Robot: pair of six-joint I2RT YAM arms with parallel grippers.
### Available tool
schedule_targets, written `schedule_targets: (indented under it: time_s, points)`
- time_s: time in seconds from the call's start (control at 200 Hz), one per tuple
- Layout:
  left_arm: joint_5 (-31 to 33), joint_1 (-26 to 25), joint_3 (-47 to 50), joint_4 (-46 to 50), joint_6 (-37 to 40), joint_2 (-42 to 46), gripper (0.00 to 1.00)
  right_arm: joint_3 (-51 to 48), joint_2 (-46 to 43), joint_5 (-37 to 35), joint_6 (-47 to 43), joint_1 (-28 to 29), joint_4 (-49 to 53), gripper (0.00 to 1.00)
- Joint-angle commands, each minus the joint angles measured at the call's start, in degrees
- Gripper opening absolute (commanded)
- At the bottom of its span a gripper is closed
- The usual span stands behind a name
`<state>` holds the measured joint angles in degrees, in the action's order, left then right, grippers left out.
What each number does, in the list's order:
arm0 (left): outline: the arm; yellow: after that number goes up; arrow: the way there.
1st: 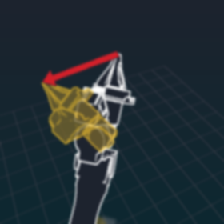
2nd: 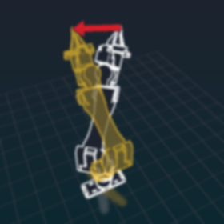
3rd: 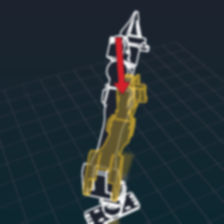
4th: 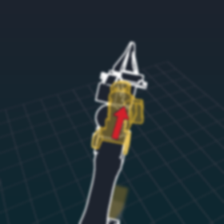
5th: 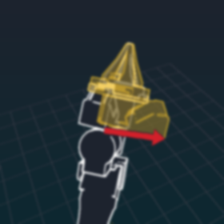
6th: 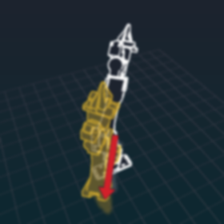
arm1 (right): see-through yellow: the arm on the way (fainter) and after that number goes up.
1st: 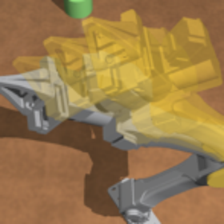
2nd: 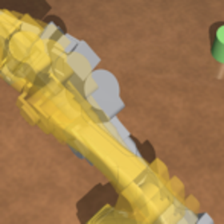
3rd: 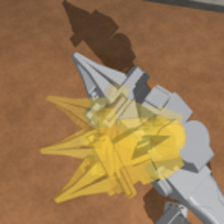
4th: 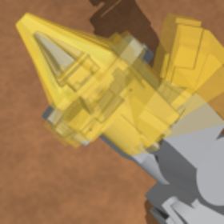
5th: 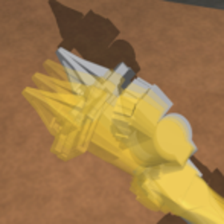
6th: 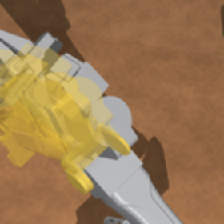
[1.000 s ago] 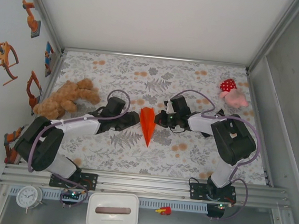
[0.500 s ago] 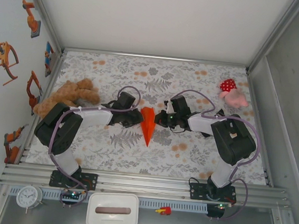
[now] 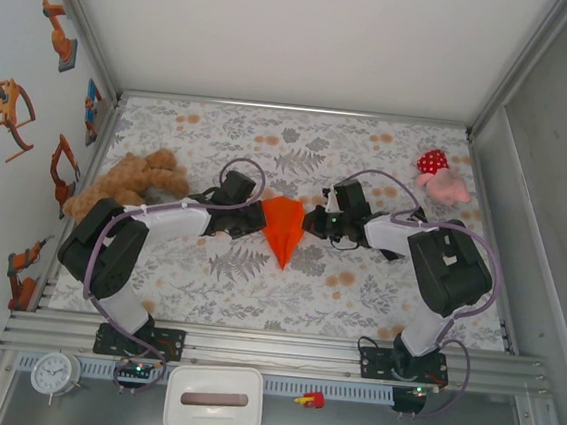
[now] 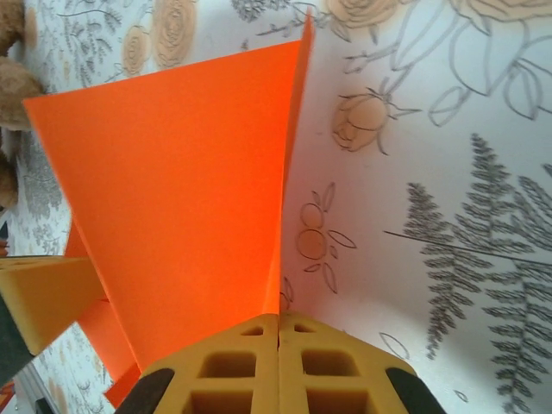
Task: Fold a paper plane with a square sheet of paper (pick it up from the middle)
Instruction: Turn over a paper plane at the center of the table.
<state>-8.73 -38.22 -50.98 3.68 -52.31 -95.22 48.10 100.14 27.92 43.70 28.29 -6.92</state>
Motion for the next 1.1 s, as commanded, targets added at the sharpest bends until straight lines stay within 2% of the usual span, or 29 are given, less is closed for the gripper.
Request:
schedule_targets:
  time_s: [0.0, 0.17, 0.606, 0.666, 0.796, 0.876, 0.972, 1.092]
  points:
    - [1.3, 0.1, 1.2, -0.3, 0.4, 1.1, 0.02, -1.2, -1.2, -2.1, 1.1, -0.5, 0.0, 0.00]
    - [2.1, 0.0, 2.8, -1.8, -0.5, 0.5, 0.02, -1.5, 0.1, -2.9, 1.5, -0.6, 0.3, 0.00]
    - [-0.7, 0.0, 3.3, -4.5, -0.6, -2.3, 0.04, 0.4, 1.3, -1.7, 0.3, -0.6, 3.9, 0.00]
    - [-1.1, 0.0, 3.2, -4.7, -0.4, -2.5, 0.04, 1.1, -0.7, -2.6, -0.8, -0.5, 6.1, 0.07]
    - [-1.9, -0.1, 2.7, -4.7, 0.1, -2.5, 0.04, 1.6, -6.6, -5.9, -4.8, -0.2, 11.7, 0.29]
    - [-2.3, -0.1, 2.7, -4.5, 0.2, -2.4, 0.04, 1.1, -9.9, -8.4, -6.8, 1.0, 15.7, 0.39]
    - [-2.8, -0.2, 2.8, -4.8, 0.1, -2.2, 0.04, -0.1, -12.5, -10.6, -8.1, 3.9, 17.4, 0.46]
    - [-3.2, -0.3, 2.4, -4.6, 0.2, -2.2, 0.04, 2.2, -12.1, -14.6, -10.6, 8.6, 21.7, 0.48]
